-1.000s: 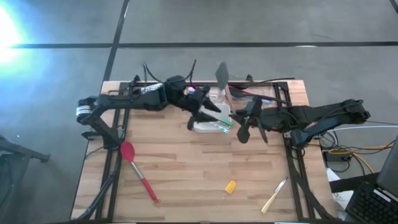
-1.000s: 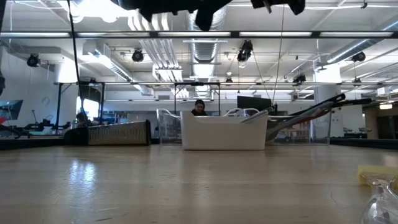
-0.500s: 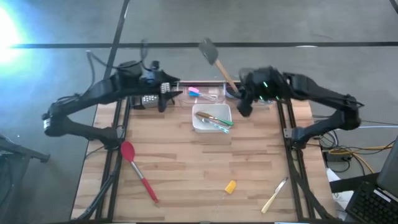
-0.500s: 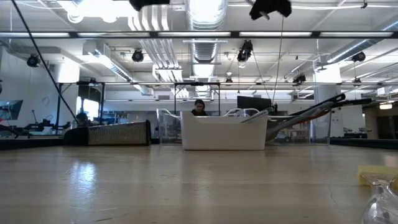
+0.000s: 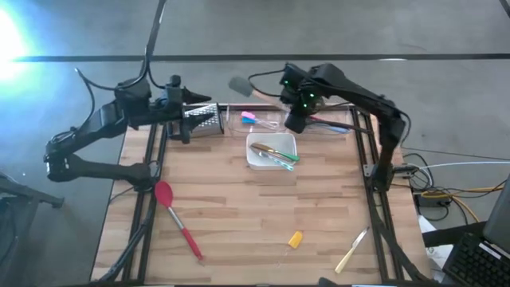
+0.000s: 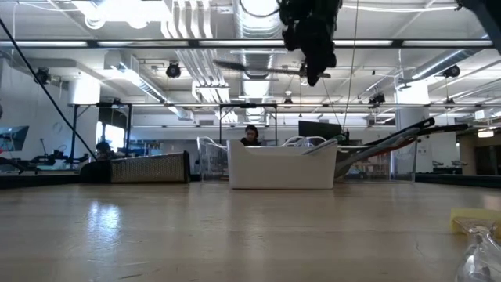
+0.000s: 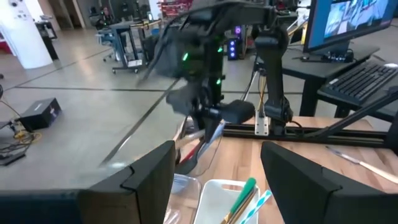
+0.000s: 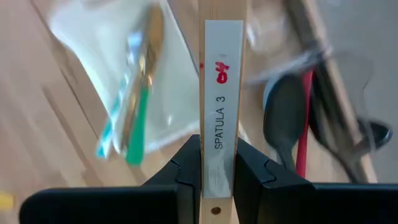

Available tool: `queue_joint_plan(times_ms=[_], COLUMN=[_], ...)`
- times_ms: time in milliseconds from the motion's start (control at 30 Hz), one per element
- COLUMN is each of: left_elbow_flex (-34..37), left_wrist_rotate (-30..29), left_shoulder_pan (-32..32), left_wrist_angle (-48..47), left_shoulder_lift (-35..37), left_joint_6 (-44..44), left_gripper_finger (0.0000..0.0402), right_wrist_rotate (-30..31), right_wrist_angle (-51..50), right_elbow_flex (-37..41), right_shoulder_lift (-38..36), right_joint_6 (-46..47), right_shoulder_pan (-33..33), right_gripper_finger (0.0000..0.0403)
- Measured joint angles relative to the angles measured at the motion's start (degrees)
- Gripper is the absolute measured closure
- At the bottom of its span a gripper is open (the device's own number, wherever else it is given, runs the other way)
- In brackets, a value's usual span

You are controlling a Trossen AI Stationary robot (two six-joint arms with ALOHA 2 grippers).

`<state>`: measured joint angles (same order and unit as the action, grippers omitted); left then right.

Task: Pick & Place Kitchen Items
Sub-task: Put the gray spatula into the left transparent bin

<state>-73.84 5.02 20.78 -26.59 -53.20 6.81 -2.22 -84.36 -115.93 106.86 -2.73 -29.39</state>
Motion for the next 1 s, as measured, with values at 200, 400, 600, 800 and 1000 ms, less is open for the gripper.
queue_joint_plan(times_ms=[200, 400, 600, 800, 1000], left_elbow_flex=[0.02, 0.02, 0.02, 0.02, 0.02], left_wrist_rotate=[0.02, 0.02, 0.02, 0.02, 0.04], left_shoulder_pan=[-0.02, -0.01, 0.00, 0.00, -0.01], left_wrist_angle=[-0.28, -1.35, -1.67, -1.71, -1.90], left_shoulder_lift=[0.18, 0.05, 0.03, -0.01, -0.01], left_joint_6=[-0.51, -0.53, 0.11, 0.19, 0.27], left_gripper_finger=[0.0158, 0.0158, 0.0158, 0.0158, 0.0158], right_wrist_rotate=[-2.02, -5.23, -5.42, -5.34, -5.34], right_wrist_angle=[-5.38, -5.84, -5.66, -5.68, -5.68], right_elbow_flex=[-3.51, -1.78, -0.79, -1.41, -2.18], right_shoulder_lift=[7.63, 10.46, 13.19, 16.93, 18.34], right_joint_6=[-0.75, -1.47, -1.02, 0.40, 1.06], right_shoulder_pan=[-2.20, -2.81, -2.97, -3.33, -3.88], right_gripper_finger=[0.0357, 0.0357, 0.0357, 0.0357, 0.0357])
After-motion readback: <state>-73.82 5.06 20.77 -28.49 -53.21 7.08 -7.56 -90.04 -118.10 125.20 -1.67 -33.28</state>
